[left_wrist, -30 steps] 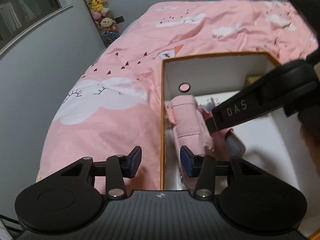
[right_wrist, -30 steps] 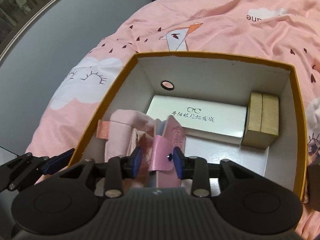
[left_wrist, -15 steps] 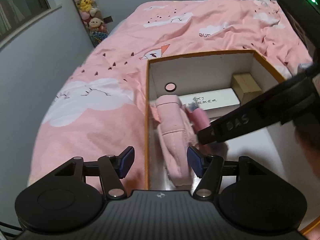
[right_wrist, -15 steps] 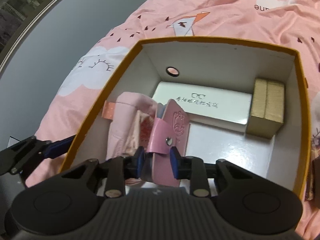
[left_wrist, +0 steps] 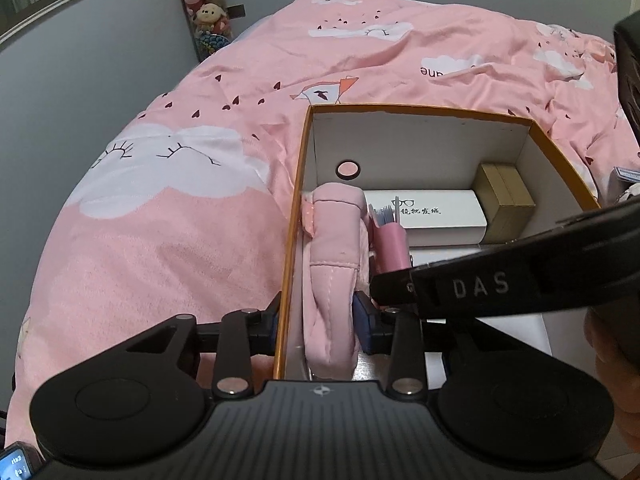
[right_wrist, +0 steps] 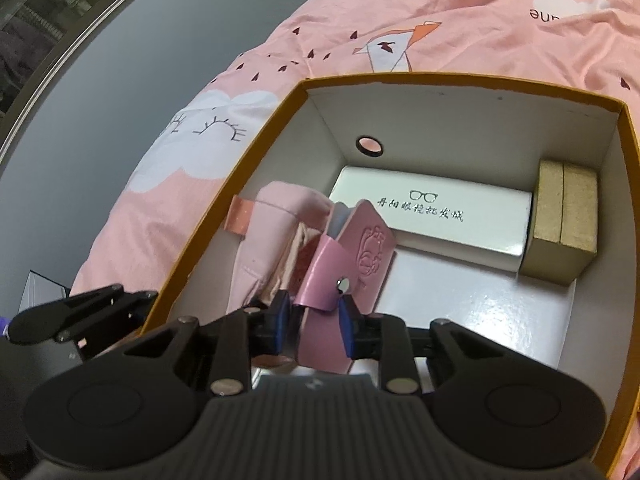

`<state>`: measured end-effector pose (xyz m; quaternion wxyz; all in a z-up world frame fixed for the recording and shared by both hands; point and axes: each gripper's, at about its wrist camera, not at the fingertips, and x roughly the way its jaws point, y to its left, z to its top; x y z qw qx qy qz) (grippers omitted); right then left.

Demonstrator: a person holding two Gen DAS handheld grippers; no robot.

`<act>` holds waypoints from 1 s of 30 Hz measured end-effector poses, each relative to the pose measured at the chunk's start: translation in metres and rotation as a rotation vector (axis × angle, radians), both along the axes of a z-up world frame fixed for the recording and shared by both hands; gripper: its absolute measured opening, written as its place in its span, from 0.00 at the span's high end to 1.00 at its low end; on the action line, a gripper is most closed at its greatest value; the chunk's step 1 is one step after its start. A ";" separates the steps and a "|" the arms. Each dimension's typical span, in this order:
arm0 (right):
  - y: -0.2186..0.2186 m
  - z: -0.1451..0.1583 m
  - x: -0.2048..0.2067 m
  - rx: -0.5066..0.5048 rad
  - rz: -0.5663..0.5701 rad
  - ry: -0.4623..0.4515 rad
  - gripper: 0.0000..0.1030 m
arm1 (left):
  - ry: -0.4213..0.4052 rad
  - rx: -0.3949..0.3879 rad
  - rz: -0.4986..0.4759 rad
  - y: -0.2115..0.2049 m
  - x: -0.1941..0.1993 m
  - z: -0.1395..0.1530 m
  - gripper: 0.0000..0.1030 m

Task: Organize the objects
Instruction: 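Open both tools and withdraw them from the white box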

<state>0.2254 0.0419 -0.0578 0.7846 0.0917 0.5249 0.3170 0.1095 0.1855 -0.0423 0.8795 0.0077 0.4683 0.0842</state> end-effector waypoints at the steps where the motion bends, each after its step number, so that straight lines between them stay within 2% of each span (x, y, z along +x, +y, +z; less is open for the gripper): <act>1: 0.000 0.000 -0.001 -0.002 -0.001 -0.004 0.72 | -0.001 0.004 0.001 -0.001 0.000 0.000 0.57; 8: 0.008 0.004 -0.004 -0.039 0.024 -0.062 0.67 | -0.003 0.057 0.013 -0.008 -0.005 0.007 0.48; 12: 0.000 0.004 -0.003 -0.018 0.019 -0.054 0.66 | -0.015 0.030 0.026 -0.007 -0.011 0.018 0.41; 15: -0.008 0.007 -0.002 0.032 0.012 -0.043 0.66 | -0.034 0.007 0.025 -0.008 -0.012 0.026 0.40; 23: -0.016 0.014 -0.004 0.025 -0.013 -0.063 0.66 | -0.067 0.011 0.024 -0.010 -0.018 0.037 0.40; 28: -0.030 0.033 -0.015 0.011 -0.031 -0.142 0.66 | -0.117 -0.021 0.018 -0.017 -0.021 0.050 0.39; 30: -0.040 0.045 -0.023 0.007 -0.044 -0.201 0.66 | -0.141 -0.016 -0.008 -0.027 -0.023 0.056 0.39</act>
